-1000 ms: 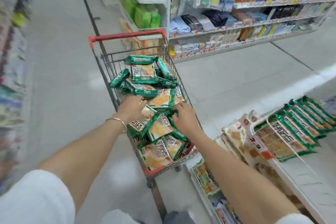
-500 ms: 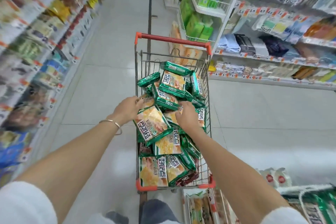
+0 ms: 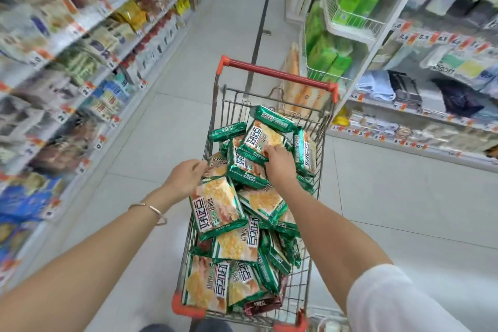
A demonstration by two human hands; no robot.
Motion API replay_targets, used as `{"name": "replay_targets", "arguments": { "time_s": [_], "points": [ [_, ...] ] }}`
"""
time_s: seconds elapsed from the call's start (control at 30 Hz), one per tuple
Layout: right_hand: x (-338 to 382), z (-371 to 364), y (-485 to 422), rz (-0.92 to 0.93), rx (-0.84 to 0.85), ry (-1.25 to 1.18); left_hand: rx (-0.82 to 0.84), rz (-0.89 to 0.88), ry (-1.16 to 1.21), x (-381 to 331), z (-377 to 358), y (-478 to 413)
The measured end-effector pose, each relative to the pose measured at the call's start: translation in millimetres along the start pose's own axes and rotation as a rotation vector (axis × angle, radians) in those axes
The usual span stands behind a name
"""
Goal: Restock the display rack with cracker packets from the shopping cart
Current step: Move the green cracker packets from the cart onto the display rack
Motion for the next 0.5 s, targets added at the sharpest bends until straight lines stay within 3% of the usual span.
{"name": "replay_targets", "arguments": {
  "time_s": [0.1,0.17,0.27,0.37,0.43,0.5],
  "points": [
    [-3,11,-6,0.050,-0.059,-0.003,-0.012,0.009,0.047,-13,-2,-7],
    [-5,26,-8,0.008,-0.146,-0.151,-0.018,0.028,0.168,-27,-10,-11],
    [9,58,5,0.012,-0.310,-0.353,0.080,0.202,0.681,-51,-31,-15],
    [37,73,28,0.231,-0.390,-0.301,0.143,0.299,1.085,-67,-49,-23],
    [38,74,37,0.272,-0.337,-0.353,-0.025,0.323,1.005,-59,-46,-29],
    [19,72,41,0.135,-0.228,-0.494,-0.152,0.334,0.874,-45,-35,-34]
  ]
}}
Point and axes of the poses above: each hand's wrist, its own y-axis away from the middle knuckle, its own z-axis out of the back of the hand, x = y × z, the point moved 5 cm from there along -y, towards the middle knuckle, and after that the axes turned 13 degrees about y, right-handed, at the moved point
